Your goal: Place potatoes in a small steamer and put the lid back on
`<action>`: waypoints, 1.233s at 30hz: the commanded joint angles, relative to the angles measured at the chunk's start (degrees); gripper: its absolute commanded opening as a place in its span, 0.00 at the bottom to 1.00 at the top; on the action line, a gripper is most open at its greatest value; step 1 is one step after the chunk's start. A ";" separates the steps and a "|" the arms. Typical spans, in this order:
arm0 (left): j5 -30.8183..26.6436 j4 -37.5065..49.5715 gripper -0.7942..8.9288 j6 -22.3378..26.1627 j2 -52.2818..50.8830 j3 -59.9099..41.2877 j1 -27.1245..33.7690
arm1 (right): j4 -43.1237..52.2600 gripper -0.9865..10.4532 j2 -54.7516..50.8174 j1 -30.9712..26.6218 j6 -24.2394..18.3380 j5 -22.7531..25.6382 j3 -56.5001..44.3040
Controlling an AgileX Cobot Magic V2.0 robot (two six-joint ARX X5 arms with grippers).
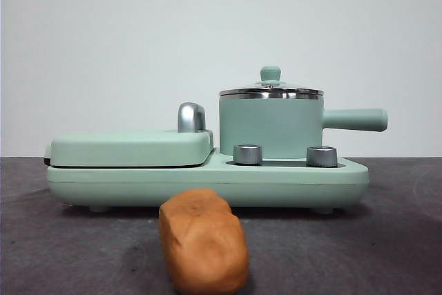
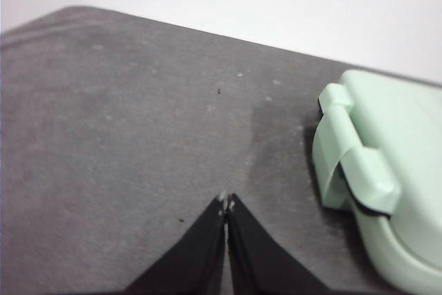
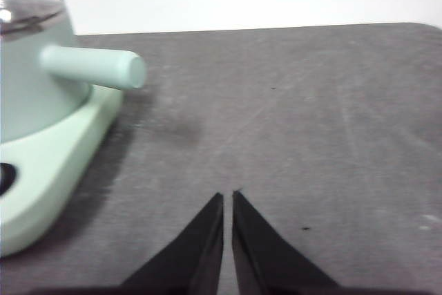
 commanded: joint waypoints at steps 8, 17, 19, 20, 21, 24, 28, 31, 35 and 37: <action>3.10 3.91 0.09 -17.44 -0.04 -0.46 0.11 | 2.10 0.10 0.04 0.02 17.27 -8.52 1.44; 14.34 0.02 0.09 -25.81 1.33 6.54 -2.43 | -9.62 0.10 3.48 0.96 24.22 -10.03 14.82; 15.85 -3.61 0.09 -25.68 2.95 9.86 -2.84 | -13.11 0.10 5.03 1.07 24.20 -11.30 18.56; 16.96 -5.62 0.09 -25.22 4.37 12.17 -3.10 | -15.17 0.10 6.27 1.07 24.02 -12.17 21.11; 17.97 -6.88 0.09 -24.46 5.55 13.99 -3.30 | -16.57 0.10 7.39 1.07 23.80 -13.11 23.17; 20.13 -9.88 0.09 -21.99 10.01 20.02 -4.24 | -19.78 0.10 11.54 1.07 21.94 -17.00 29.35; 21.59 -13.29 0.09 -17.14 16.52 28.33 -6.21 | -22.27 0.10 17.57 1.07 18.67 -22.58 36.17; 24.37 -16.41 0.09 -10.99 21.94 34.80 -7.69 | -23.04 0.10 22.67 1.14 15.19 -27.21 41.16; 28.57 -19.98 0.09 -3.37 29.57 42.88 -9.81 | -24.61 0.10 29.00 2.71 10.60 -29.97 47.74; 29.75 -20.41 0.09 -1.40 32.44 45.66 -10.84 | -25.55 0.10 30.97 3.78 8.48 -30.14 49.86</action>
